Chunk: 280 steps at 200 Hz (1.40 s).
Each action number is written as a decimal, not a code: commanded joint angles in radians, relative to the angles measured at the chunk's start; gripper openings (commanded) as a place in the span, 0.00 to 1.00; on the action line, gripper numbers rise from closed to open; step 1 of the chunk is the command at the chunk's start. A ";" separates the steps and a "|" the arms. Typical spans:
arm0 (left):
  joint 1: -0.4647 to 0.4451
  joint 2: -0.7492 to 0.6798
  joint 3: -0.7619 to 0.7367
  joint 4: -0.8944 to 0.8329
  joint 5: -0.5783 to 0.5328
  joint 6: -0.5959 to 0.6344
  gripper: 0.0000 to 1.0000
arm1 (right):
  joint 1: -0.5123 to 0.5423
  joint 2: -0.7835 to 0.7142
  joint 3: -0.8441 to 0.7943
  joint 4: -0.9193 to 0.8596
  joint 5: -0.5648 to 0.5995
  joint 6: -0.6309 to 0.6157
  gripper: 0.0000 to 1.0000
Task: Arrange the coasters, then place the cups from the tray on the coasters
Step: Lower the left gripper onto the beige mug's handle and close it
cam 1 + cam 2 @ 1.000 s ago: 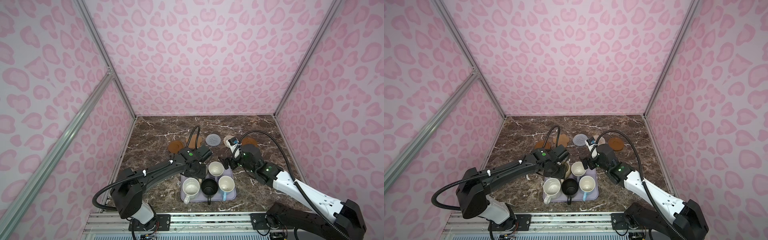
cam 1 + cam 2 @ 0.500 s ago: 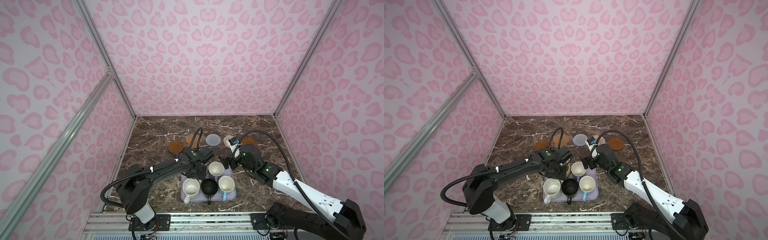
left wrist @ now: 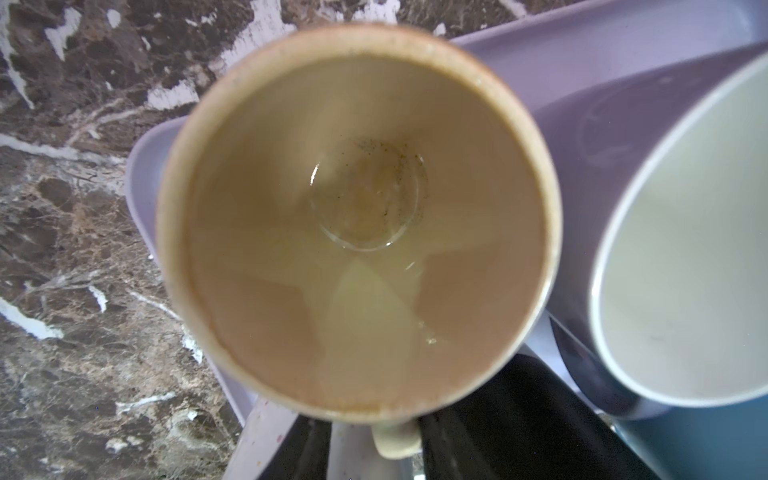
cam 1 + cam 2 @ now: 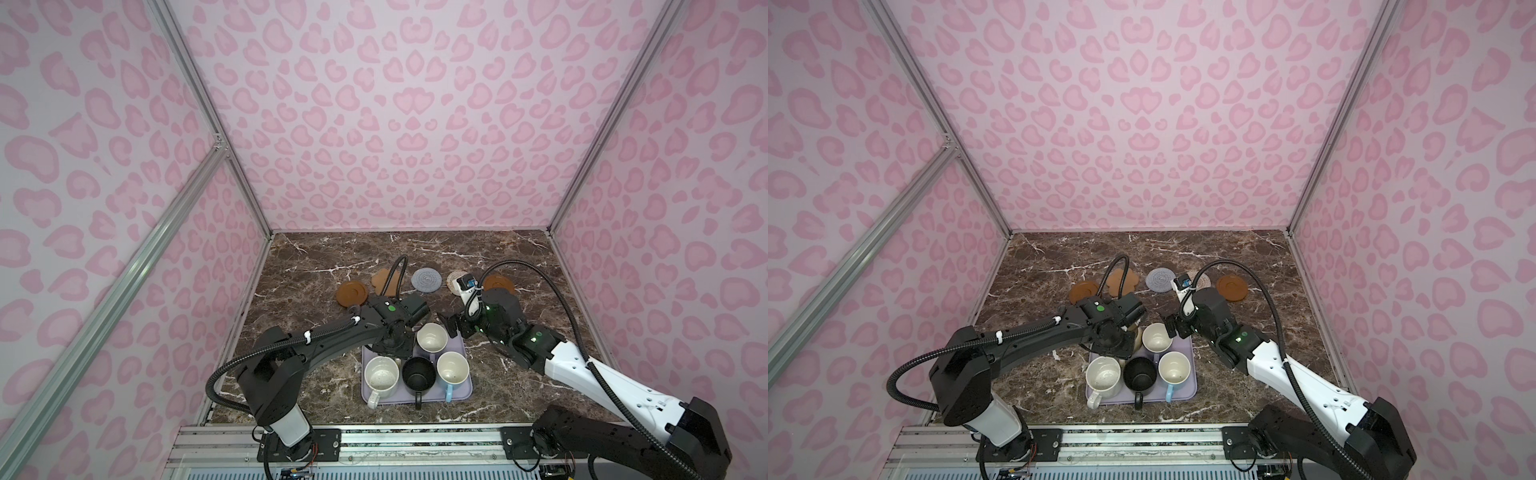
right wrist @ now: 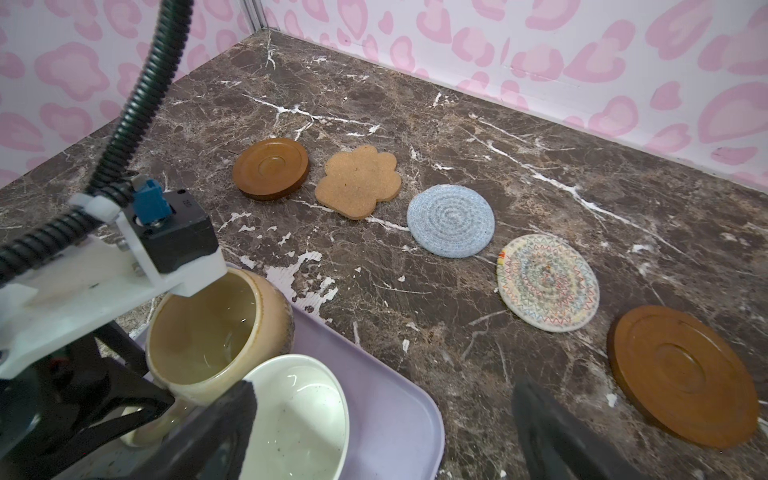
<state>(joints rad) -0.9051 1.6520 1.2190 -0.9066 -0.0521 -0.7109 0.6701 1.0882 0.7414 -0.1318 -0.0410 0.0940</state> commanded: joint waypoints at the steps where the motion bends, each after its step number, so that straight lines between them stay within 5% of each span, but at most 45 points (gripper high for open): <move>1: 0.000 0.010 0.013 0.009 -0.010 -0.007 0.38 | 0.001 0.002 -0.006 0.025 0.012 0.005 0.98; 139: -0.002 0.060 -0.003 0.063 0.053 -0.013 0.38 | 0.000 0.012 0.000 0.018 0.018 0.009 0.98; 222: -0.001 0.037 -0.011 0.059 0.038 -0.021 0.07 | 0.000 -0.004 -0.006 0.022 0.008 0.012 0.97; 280: -0.001 -0.011 -0.019 0.057 0.009 -0.033 0.01 | 0.000 0.012 -0.006 0.041 -0.025 0.011 0.96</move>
<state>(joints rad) -0.9054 1.6661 1.2022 -0.8600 -0.0143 -0.7330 0.6701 1.0904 0.7361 -0.1135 -0.0547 0.1024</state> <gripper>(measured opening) 0.195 0.965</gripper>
